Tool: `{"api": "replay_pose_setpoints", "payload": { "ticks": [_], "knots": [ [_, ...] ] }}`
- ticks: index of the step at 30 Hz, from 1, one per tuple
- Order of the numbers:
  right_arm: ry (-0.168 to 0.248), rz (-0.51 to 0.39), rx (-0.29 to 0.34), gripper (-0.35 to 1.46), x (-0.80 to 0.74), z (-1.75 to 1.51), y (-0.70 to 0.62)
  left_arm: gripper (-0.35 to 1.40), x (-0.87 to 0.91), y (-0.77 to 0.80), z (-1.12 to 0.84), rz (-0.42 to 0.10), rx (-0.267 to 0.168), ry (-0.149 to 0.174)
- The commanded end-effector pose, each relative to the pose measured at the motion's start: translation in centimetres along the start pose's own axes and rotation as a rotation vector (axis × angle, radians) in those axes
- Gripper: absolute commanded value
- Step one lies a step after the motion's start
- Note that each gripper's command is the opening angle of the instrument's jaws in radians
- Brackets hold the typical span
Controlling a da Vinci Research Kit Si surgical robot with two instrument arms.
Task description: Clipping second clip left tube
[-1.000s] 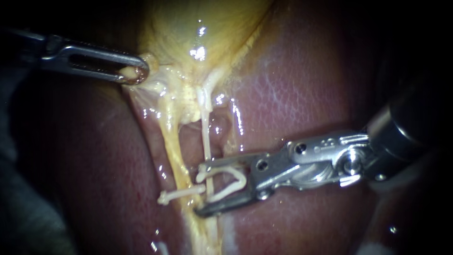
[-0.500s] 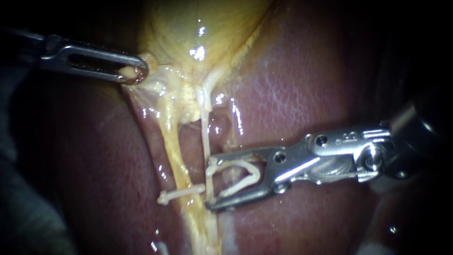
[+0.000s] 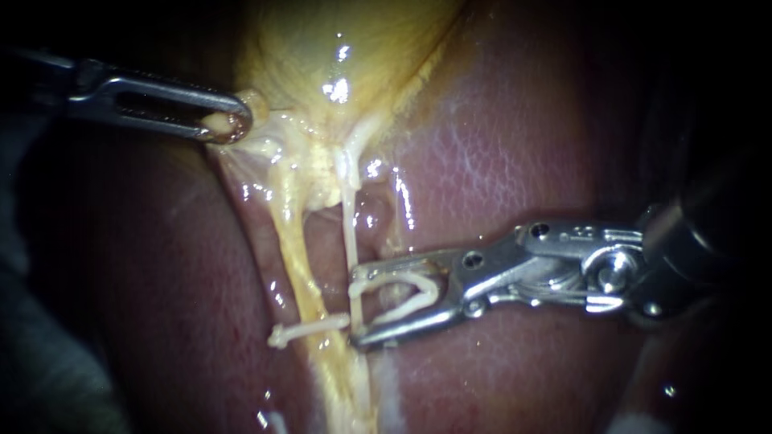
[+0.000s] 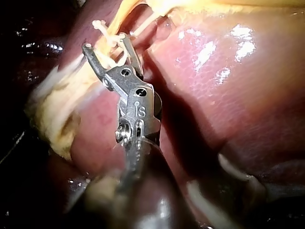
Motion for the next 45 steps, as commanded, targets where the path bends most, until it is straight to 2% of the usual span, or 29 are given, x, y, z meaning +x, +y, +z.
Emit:
{"api": "replay_pose_setpoints", "payload": {
  "ticks": [1, 9, 18, 23, 38, 45],
  "knots": [
    [0.000, 0.016, -0.003, 0.49, -0.01, 0.05, 0.03, -0.35, 0.00, 0.00, 0.00, 0.000, 0.000, 0.000],
    [0.002, 0.057, -0.017, 0.49, -0.08, 0.20, 0.19, -0.35, 0.00, 0.01, 0.00, 0.000, 0.000, 0.000],
    [0.002, 0.104, -0.029, 0.49, -0.26, 0.28, 0.42, -0.35, 0.00, 0.01, 0.00, 0.000, 0.000, 0.000],
    [0.003, 0.126, -0.034, 0.49, -0.29, 0.32, 0.51, -0.35, 0.00, 0.01, 0.00, 0.000, 0.001, 0.000],
    [0.052, 0.189, -0.008, 0.49, -0.18, 0.57, 0.48, -0.35, 0.00, 0.01, 0.00, 0.000, 0.001, 0.001],
    [0.061, 0.182, 0.032, 0.49, -0.11, 0.77, 0.36, -0.35, -0.01, 0.01, 0.00, -0.001, 0.001, 0.001]
  ]
}}
